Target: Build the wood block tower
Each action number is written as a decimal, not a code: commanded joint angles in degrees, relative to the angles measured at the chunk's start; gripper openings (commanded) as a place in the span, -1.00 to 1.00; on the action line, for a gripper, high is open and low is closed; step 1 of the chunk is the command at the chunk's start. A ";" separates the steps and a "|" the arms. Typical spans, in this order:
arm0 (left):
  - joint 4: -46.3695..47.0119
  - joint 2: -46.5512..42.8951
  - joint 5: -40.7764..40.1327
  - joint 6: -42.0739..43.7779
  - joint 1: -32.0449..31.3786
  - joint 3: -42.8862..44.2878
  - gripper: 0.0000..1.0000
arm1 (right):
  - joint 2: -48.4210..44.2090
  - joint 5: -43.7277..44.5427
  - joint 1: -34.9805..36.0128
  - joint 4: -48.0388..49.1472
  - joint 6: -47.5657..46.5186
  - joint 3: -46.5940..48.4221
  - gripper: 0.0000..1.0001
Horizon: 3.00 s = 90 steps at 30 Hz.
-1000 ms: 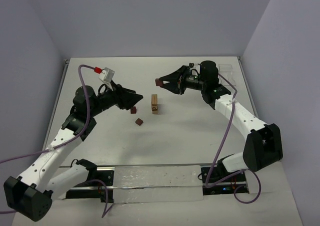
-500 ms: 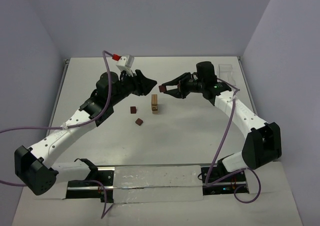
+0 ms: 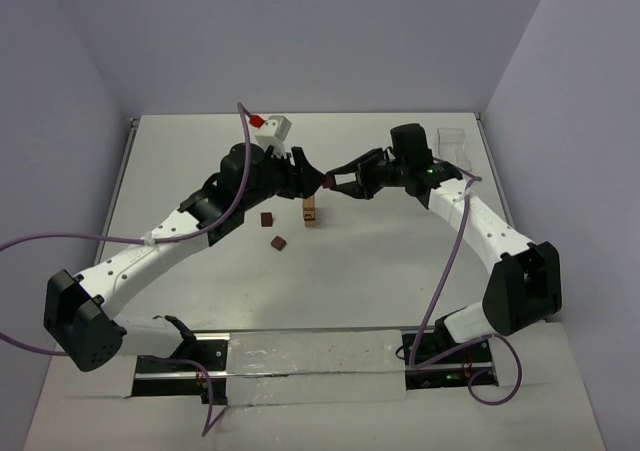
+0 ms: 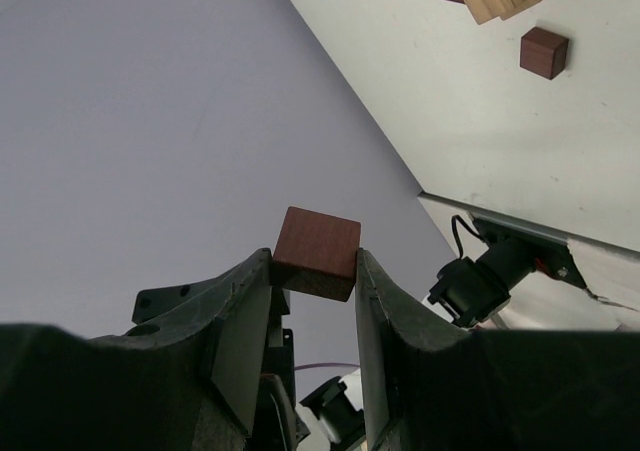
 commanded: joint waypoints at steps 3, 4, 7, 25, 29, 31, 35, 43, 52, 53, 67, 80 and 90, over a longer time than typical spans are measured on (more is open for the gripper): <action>-1.35 1.96 -0.45 -1.91 -0.76 3.63 0.26 | 0.74 0.27 0.34 0.47 0.08 3.25 -1.00; -1.45 2.40 -0.45 -2.08 -0.74 3.68 0.26 | 0.74 0.22 0.36 0.54 0.08 3.35 -1.00; -1.54 3.20 -0.22 -2.46 -0.74 4.02 0.26 | 0.71 0.33 0.45 0.54 -0.06 3.35 -1.00; -1.47 6.24 0.44 -5.35 -0.83 5.15 0.21 | 0.98 2.23 1.50 -1.44 -1.99 4.51 -1.00; -1.15 6.70 0.53 -5.91 -0.83 5.39 0.19 | 1.26 2.51 1.81 -1.54 -2.16 4.89 -1.00; -1.02 7.02 0.60 -6.30 -0.86 5.58 0.19 | 1.38 2.52 1.91 -1.43 -2.12 4.96 -1.00; -1.02 7.78 0.66 -6.94 -0.83 5.92 0.18 | 1.53 2.32 2.25 -1.14 -2.03 5.02 -1.00; -1.07 8.33 0.39 -7.31 -0.83 6.35 0.15 | 1.18 2.07 2.33 -0.97 -2.03 4.43 -1.00; -0.92 8.54 -0.03 -7.52 -0.84 6.15 -0.06 | 1.00 1.85 2.56 -0.70 -1.85 4.07 -1.00; -0.93 8.54 -0.05 -7.54 -0.83 6.06 -0.09 | 1.00 1.92 2.56 -0.70 -1.85 3.98 -1.00; -1.19 7.93 -0.49 -7.97 -0.83 5.61 -0.88 | 0.65 0.87 2.56 1.92 -1.69 2.47 -0.32; -5.72 0.46 -0.62 -1.43 0.84 0.70 -1.00 | 0.47 3.34 -0.65 2.03 -8.22 4.10 0.99; -34.48 11.98 -0.49 9.61 3.11 20.10 -1.00 | -0.57 20.70 -6.40 -4.35 -45.83 14.65 0.99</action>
